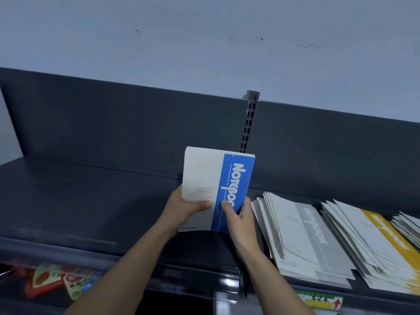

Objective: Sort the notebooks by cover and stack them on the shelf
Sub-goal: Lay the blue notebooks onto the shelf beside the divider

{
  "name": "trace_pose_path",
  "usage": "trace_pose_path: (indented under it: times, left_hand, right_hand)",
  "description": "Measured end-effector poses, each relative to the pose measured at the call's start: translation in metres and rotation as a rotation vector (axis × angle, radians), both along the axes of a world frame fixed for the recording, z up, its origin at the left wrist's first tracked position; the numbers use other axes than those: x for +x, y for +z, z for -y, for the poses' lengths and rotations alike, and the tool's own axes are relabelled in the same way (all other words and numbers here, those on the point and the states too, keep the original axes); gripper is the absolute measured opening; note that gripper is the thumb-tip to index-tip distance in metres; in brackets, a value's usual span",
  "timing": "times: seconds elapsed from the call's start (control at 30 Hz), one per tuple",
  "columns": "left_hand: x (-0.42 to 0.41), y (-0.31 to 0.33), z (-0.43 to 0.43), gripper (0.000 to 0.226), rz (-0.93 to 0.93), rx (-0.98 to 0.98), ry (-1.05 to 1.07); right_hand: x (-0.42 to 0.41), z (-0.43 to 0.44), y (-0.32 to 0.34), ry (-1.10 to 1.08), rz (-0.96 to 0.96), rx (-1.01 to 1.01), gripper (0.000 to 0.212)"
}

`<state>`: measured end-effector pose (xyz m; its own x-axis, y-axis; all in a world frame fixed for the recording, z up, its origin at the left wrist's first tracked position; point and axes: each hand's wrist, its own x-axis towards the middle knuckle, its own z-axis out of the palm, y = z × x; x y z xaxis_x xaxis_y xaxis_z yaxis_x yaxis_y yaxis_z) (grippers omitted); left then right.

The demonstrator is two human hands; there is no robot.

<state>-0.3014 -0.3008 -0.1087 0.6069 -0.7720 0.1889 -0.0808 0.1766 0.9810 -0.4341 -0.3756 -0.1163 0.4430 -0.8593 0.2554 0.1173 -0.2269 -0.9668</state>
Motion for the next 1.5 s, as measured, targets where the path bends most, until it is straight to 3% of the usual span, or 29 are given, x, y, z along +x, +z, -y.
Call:
trace_pose_path:
  times: [0.3,0.43,0.57,0.73,0.97,1.07,1.13,1.2,1.27,1.33,1.5]
  left_hand:
    - [0.003,0.001,0.001,0.047,0.025,0.005,0.054]
    - [0.01,-0.006,-0.007,0.052,0.123,0.112,-0.03]
    - [0.012,-0.01,-0.009,0.048,0.165,0.122,0.022]
    - [0.014,-0.015,-0.01,0.049,0.187,0.17,0.015]
    - [0.018,-0.004,-0.016,0.047,0.222,0.155,0.101]
    - [0.02,-0.002,-0.022,0.048,0.253,0.18,0.071]
    - [0.021,-0.004,-0.025,0.047,0.248,0.194,0.054]
    - [0.022,-0.005,-0.027,0.046,0.228,0.199,0.046]
    - [0.022,-0.004,-0.028,0.046,0.219,0.201,0.046]
    - [0.023,-0.002,-0.027,0.046,0.216,0.21,0.037]
    - [0.027,-0.002,-0.025,0.047,0.193,0.242,0.03]
  right_hand:
    - [-0.002,0.009,-0.005,0.001,-0.143,-0.121,0.015]
    - [-0.008,0.011,-0.01,0.006,-0.216,-0.176,0.023]
    - [-0.01,0.011,-0.011,-0.006,-0.32,-0.236,0.025]
    - [-0.009,0.014,-0.01,-0.001,-0.402,-0.217,0.026]
    - [-0.004,0.013,0.008,0.053,-0.298,-0.219,0.034]
    - [-0.001,0.012,0.031,0.071,-0.122,-0.228,0.055]
    - [0.003,0.009,0.054,0.014,-0.065,-0.394,0.088]
    - [0.007,0.006,0.073,-0.163,-0.138,-0.737,0.1]
    - [0.012,0.005,0.084,-0.363,-0.269,-1.156,0.079]
    - [0.018,0.007,0.088,-0.405,-0.389,-1.383,0.052]
    - [0.024,0.009,0.086,-0.365,-0.479,-1.369,0.041]
